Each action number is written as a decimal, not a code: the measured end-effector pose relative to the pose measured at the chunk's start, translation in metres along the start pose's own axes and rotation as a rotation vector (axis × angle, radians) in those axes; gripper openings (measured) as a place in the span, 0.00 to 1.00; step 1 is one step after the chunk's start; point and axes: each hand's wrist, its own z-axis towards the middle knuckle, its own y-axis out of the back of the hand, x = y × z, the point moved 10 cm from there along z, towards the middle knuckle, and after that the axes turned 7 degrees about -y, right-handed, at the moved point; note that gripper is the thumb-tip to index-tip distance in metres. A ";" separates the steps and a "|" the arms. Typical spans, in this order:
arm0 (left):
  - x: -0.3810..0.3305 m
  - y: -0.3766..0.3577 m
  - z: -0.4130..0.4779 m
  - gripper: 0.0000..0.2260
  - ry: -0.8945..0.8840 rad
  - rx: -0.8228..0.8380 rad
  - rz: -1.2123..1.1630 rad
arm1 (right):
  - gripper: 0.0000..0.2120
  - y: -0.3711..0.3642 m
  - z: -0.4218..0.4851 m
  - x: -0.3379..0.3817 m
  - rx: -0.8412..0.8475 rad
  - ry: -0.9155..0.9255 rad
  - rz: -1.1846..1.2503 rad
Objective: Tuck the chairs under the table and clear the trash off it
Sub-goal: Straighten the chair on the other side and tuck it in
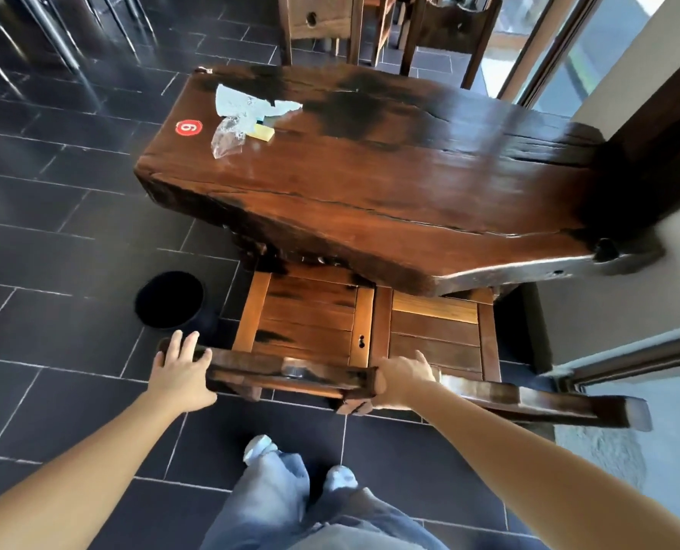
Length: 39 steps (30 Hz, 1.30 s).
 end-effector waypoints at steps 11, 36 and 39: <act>0.039 0.054 0.021 0.34 -0.133 -0.180 -0.316 | 0.30 0.071 0.037 0.131 -0.232 0.176 0.119; 0.600 0.167 0.022 0.36 0.304 -0.674 -0.321 | 0.30 0.328 0.158 0.755 -0.473 0.761 0.111; 0.654 0.213 0.070 0.35 0.304 -0.674 -0.216 | 0.31 0.372 0.215 0.794 -0.471 0.741 0.141</act>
